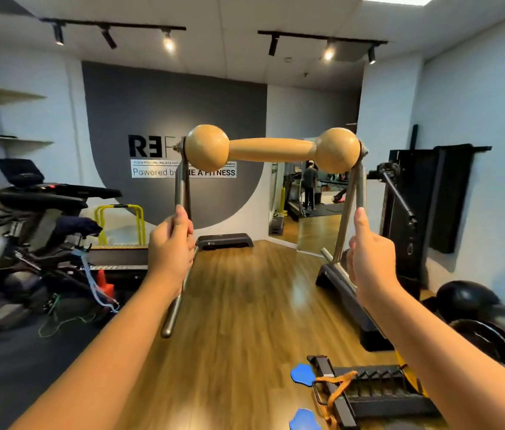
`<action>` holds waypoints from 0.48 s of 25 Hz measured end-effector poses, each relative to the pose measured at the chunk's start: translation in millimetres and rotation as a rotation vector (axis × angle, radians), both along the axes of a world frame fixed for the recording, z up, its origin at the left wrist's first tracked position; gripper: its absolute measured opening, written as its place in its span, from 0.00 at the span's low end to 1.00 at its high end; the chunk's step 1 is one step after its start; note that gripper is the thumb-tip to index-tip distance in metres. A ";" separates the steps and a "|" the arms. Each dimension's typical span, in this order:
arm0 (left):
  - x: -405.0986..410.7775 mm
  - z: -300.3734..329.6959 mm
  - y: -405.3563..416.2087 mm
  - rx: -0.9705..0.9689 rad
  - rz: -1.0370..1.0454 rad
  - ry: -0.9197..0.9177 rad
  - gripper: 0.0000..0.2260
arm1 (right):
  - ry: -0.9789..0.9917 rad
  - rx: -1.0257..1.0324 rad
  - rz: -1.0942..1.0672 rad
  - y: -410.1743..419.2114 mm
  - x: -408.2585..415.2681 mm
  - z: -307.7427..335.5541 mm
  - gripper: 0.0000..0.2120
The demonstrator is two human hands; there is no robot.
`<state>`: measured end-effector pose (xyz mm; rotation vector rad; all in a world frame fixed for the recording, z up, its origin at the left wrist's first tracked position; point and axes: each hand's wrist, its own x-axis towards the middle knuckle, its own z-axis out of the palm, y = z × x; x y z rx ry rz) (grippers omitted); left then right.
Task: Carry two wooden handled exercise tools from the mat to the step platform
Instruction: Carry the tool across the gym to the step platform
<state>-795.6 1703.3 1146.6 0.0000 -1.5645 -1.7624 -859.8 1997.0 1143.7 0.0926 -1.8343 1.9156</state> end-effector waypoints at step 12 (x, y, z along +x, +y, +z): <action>-244.1 -0.8 -150.0 -0.061 0.034 -0.054 0.22 | -0.037 -0.062 0.037 -156.4 -260.7 -9.5 0.30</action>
